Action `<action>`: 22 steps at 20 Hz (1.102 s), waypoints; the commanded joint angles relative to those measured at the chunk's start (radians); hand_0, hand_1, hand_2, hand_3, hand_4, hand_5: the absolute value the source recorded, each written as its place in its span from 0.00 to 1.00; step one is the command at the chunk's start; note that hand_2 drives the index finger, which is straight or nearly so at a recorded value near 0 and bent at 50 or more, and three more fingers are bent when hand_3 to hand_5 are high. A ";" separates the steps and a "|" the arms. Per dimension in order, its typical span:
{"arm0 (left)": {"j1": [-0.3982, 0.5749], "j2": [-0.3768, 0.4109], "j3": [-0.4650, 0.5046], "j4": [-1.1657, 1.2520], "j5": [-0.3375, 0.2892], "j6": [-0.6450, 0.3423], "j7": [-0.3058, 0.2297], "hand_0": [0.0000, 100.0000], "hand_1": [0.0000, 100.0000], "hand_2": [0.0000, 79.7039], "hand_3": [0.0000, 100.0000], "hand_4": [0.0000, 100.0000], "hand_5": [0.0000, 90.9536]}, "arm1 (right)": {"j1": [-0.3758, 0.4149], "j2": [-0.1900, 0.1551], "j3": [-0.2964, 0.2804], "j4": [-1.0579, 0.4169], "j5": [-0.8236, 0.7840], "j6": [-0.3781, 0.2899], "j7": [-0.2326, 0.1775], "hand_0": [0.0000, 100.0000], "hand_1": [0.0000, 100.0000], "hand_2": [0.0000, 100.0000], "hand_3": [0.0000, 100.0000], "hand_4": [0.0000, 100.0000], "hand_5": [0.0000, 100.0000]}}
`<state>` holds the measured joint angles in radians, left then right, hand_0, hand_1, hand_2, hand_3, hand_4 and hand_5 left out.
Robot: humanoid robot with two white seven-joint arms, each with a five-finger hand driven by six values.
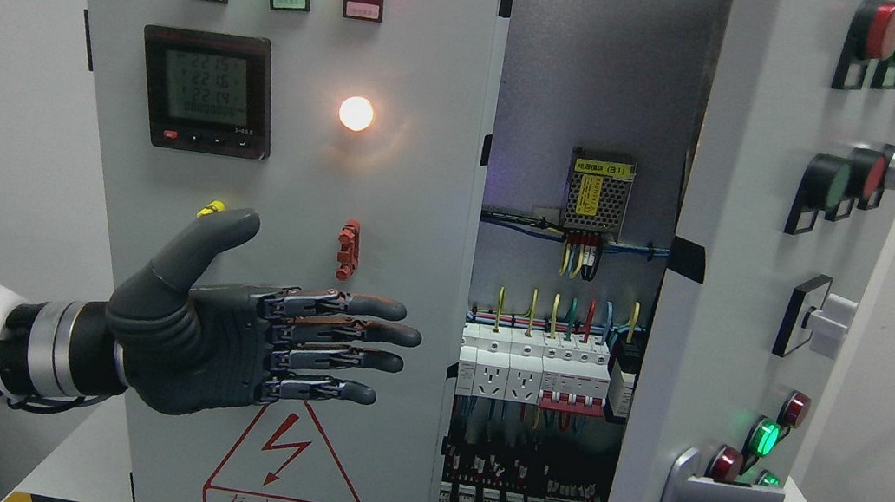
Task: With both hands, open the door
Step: 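Raise the left hand toward the gap beside the partly open door, then hook the left hand fingers behind the inner edge of the door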
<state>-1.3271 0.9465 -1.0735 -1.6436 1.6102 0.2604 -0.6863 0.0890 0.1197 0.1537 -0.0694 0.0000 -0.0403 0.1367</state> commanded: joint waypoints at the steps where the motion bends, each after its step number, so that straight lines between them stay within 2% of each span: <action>1: 0.040 -0.123 0.096 0.094 -0.032 0.072 0.001 0.00 0.00 0.00 0.00 0.00 0.00 | 0.000 0.000 0.001 -0.003 -0.029 -0.001 0.000 0.38 0.00 0.00 0.00 0.00 0.00; 5: 0.019 -0.176 0.089 0.093 -0.038 0.137 0.001 0.00 0.00 0.00 0.00 0.00 0.00 | 0.000 0.000 0.000 -0.003 -0.029 -0.001 0.000 0.38 0.00 0.00 0.00 0.00 0.00; 10: -0.086 -0.192 0.020 0.088 0.008 0.145 0.001 0.00 0.00 0.00 0.00 0.00 0.00 | 0.000 0.000 0.000 -0.003 -0.029 -0.001 0.000 0.38 0.00 0.00 0.00 0.00 0.00; 18: -0.089 -0.304 0.032 0.096 0.011 0.132 0.005 0.00 0.00 0.00 0.00 0.00 0.00 | 0.000 0.000 0.001 -0.003 -0.029 -0.001 0.000 0.38 0.00 0.00 0.00 0.00 0.00; 22: -0.081 -0.365 0.070 0.100 0.010 0.132 0.007 0.00 0.00 0.00 0.00 0.00 0.00 | 0.000 0.000 0.000 -0.003 -0.029 -0.001 0.000 0.38 0.00 0.00 0.00 0.00 0.00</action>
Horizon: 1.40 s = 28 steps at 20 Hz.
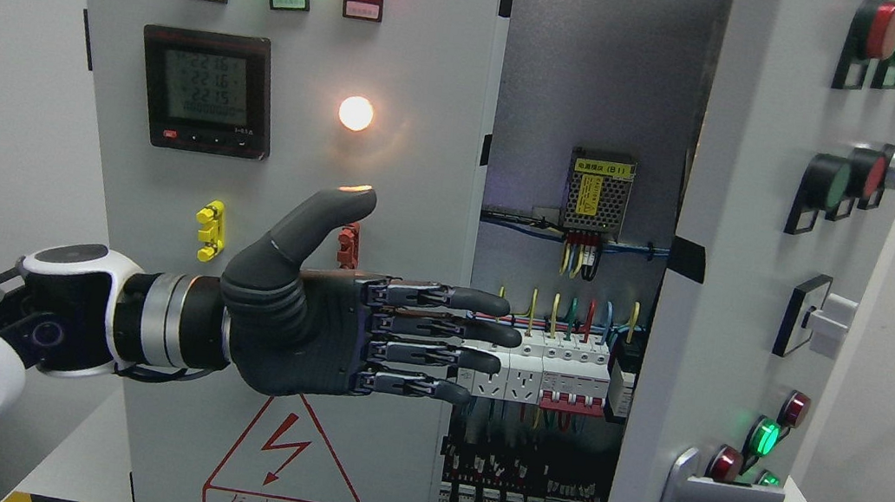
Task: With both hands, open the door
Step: 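Hook the left hand fingers behind the inner edge of the door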
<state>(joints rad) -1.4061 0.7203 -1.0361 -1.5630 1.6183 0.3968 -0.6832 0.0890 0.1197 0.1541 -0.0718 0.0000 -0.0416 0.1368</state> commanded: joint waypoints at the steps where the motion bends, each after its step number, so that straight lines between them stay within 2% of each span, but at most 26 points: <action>1: -0.002 -0.156 0.042 0.027 -0.002 -0.004 0.005 0.00 0.00 0.00 0.00 0.00 0.00 | 0.000 0.000 0.001 0.000 -0.029 0.000 0.000 0.38 0.00 0.00 0.00 0.00 0.00; 5: -0.002 -0.234 0.085 0.066 -0.015 0.004 0.016 0.00 0.00 0.00 0.00 0.00 0.00 | 0.000 0.000 0.001 0.000 -0.029 0.000 0.000 0.38 0.00 0.00 0.00 0.00 0.00; 8: -0.001 -0.275 0.088 0.077 -0.052 0.004 0.033 0.00 0.00 0.00 0.00 0.00 0.00 | 0.000 0.000 0.001 0.000 -0.029 0.000 0.000 0.38 0.00 0.00 0.00 0.00 0.00; 15: -0.001 -0.357 0.090 0.075 -0.095 -0.004 0.128 0.00 0.00 0.00 0.00 0.00 0.00 | 0.000 0.000 0.001 0.000 -0.029 0.000 0.000 0.38 0.00 0.00 0.00 0.00 0.00; 19: 0.015 -0.389 0.108 0.075 -0.127 -0.004 0.131 0.00 0.00 0.00 0.00 0.00 0.00 | 0.000 0.000 -0.001 0.000 -0.029 0.000 0.000 0.38 0.00 0.00 0.00 0.00 0.00; 22: 0.024 -0.424 0.117 0.077 -0.179 -0.004 0.131 0.00 0.00 0.00 0.00 0.00 0.00 | 0.000 0.000 -0.001 0.000 -0.029 0.000 0.000 0.38 0.00 0.00 0.00 0.00 0.00; 28: 0.056 -0.481 0.117 0.077 -0.244 -0.003 0.132 0.00 0.00 0.00 0.00 0.00 0.00 | 0.000 0.000 0.001 0.000 -0.029 0.000 0.000 0.38 0.00 0.00 0.00 0.00 0.00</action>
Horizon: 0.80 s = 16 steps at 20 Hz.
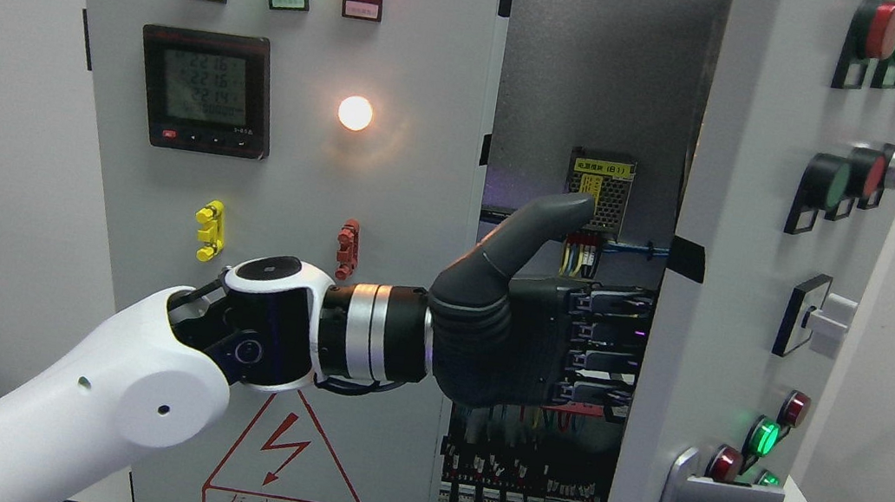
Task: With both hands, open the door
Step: 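Hook the left hand fingers behind the inner edge of the door, then pull the door edge with the left hand, swinging the door wide open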
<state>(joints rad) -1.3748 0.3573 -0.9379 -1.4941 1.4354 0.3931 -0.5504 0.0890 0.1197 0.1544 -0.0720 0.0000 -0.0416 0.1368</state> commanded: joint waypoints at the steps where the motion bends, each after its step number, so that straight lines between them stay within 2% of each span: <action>1: 0.029 -0.127 0.019 0.009 -0.067 0.001 0.007 0.00 0.00 0.00 0.00 0.00 0.00 | 0.000 0.000 -0.001 0.000 -0.029 0.000 0.000 0.38 0.00 0.00 0.00 0.00 0.00; 4: 0.029 -0.146 0.008 0.009 -0.067 0.000 0.062 0.00 0.00 0.00 0.00 0.00 0.00 | 0.000 0.000 -0.001 0.000 -0.029 0.000 0.000 0.38 0.00 0.00 0.00 0.00 0.00; 10: -0.001 -0.178 -0.007 0.060 -0.053 0.000 0.067 0.00 0.00 0.00 0.00 0.00 0.00 | 0.000 0.000 -0.001 0.000 -0.029 0.000 0.000 0.38 0.00 0.00 0.00 0.00 0.00; 16: -0.073 -0.215 -0.093 0.109 -0.027 -0.029 0.069 0.00 0.00 0.00 0.00 0.00 0.00 | 0.000 0.000 -0.001 0.000 -0.029 0.000 0.000 0.38 0.00 0.00 0.00 0.00 0.00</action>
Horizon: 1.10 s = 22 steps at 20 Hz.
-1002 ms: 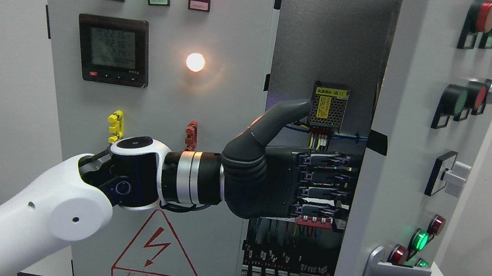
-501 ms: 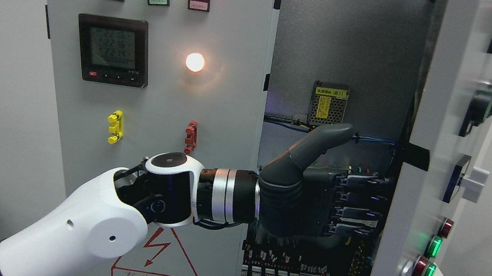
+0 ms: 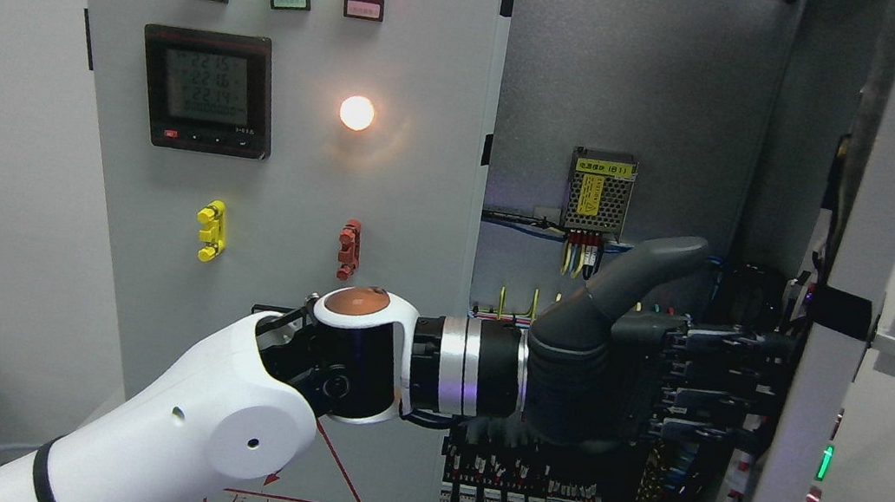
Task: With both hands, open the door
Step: 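Pull the door edge with the left hand, swinging the door wide open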
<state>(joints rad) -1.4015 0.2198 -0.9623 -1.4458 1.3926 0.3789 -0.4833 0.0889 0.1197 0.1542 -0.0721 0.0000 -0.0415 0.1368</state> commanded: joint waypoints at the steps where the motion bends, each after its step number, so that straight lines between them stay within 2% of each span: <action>1: -0.060 -0.080 -0.087 0.061 0.019 -0.026 0.002 0.00 0.00 0.00 0.00 0.00 0.00 | 0.000 0.000 0.001 0.000 -0.029 0.000 0.000 0.38 0.00 0.00 0.00 0.00 0.00; 4: -0.100 -0.088 -0.147 0.062 0.069 -0.078 0.035 0.00 0.00 0.00 0.00 0.00 0.00 | 0.000 0.000 0.001 0.000 -0.029 0.000 0.000 0.38 0.00 0.00 0.00 0.00 0.00; 7: -0.126 -0.100 -0.187 0.062 0.112 -0.089 0.060 0.00 0.00 0.00 0.00 0.00 0.00 | 0.000 0.000 0.001 0.000 -0.029 0.000 0.000 0.38 0.00 0.00 0.00 0.00 0.00; 10: -0.140 -0.114 -0.223 0.068 0.117 -0.121 0.064 0.00 0.00 0.00 0.00 0.00 0.00 | 0.000 0.000 -0.001 0.000 -0.029 0.000 0.000 0.38 0.00 0.00 0.00 0.00 0.00; 17: -0.188 -0.137 -0.363 0.071 0.186 -0.221 0.091 0.00 0.00 0.00 0.00 0.00 0.00 | 0.000 0.000 0.001 0.000 -0.029 0.000 0.000 0.38 0.00 0.00 0.00 0.00 0.00; 22: -0.192 -0.183 -0.371 0.070 0.189 -0.225 0.163 0.00 0.00 0.00 0.00 0.00 0.00 | 0.000 0.000 -0.001 0.000 -0.029 0.000 0.000 0.38 0.00 0.00 0.00 0.00 0.00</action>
<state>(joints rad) -1.5759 0.1032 -1.2206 -1.3862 1.5603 0.1598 -0.3557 0.0890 0.1197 0.1542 -0.0720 0.0000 -0.0415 0.1368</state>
